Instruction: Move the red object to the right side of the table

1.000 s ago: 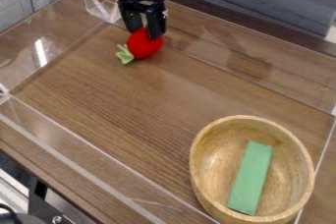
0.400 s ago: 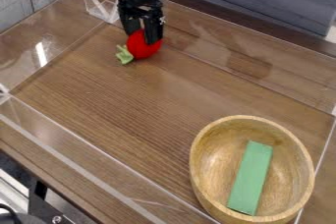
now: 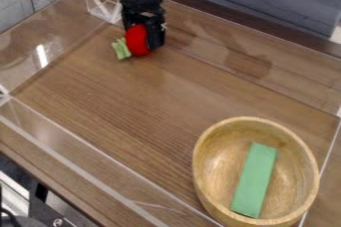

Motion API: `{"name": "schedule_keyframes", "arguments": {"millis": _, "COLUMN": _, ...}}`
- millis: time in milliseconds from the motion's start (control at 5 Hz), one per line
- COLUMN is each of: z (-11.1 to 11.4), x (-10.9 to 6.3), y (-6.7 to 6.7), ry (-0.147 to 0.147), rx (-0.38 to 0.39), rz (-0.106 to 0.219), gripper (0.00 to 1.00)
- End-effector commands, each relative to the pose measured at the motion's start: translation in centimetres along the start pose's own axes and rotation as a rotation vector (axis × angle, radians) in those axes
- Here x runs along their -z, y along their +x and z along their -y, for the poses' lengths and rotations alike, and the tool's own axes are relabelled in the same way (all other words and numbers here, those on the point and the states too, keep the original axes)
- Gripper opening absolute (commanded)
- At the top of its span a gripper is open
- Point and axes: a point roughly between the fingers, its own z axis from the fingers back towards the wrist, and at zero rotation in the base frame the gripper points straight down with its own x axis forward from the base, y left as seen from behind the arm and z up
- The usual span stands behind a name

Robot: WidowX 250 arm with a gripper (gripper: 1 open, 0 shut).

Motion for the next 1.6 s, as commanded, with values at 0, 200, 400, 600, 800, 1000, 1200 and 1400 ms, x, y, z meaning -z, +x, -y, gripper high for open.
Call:
{"name": "schedule_keyframes", "arguments": {"millis": 0, "z": 0.4, "x": -5.0, "y": 0.4, "ry": 0.055, "rx": 0.044, "rz": 0.075, "gripper": 0.00}}
{"name": "schedule_keyframes", "arguments": {"millis": 200, "z": 2.7, "x": -6.8, "y": 0.7, "ry": 0.079, "rx": -0.033, "rz": 0.129, "gripper": 0.00}}
{"name": "schedule_keyframes", "arguments": {"millis": 400, "z": 5.1, "x": -8.0, "y": 0.7, "ry": 0.075, "rx": -0.118, "rz": 0.167, "gripper": 0.00}}
{"name": "schedule_keyframes", "arguments": {"millis": 600, "z": 7.8, "x": -7.5, "y": 1.2, "ry": 0.069, "rx": -0.181, "rz": 0.178, "gripper": 0.00}}
{"name": "schedule_keyframes", "arguments": {"millis": 800, "z": 8.8, "x": -6.6, "y": 1.6, "ry": 0.058, "rx": -0.171, "rz": 0.173, "gripper": 0.00}}
{"name": "schedule_keyframes", "arguments": {"millis": 1000, "z": 9.7, "x": -5.5, "y": 1.8, "ry": 0.059, "rx": -0.144, "rz": 0.168, "gripper": 0.00}}
{"name": "schedule_keyframes", "arguments": {"millis": 1200, "z": 12.6, "x": -4.2, "y": 2.6, "ry": 0.061, "rx": -0.082, "rz": 0.160, "gripper": 0.00}}
{"name": "schedule_keyframes", "arguments": {"millis": 1400, "z": 14.5, "x": -2.8, "y": 3.1, "ry": 0.067, "rx": -0.040, "rz": 0.150, "gripper": 0.00}}
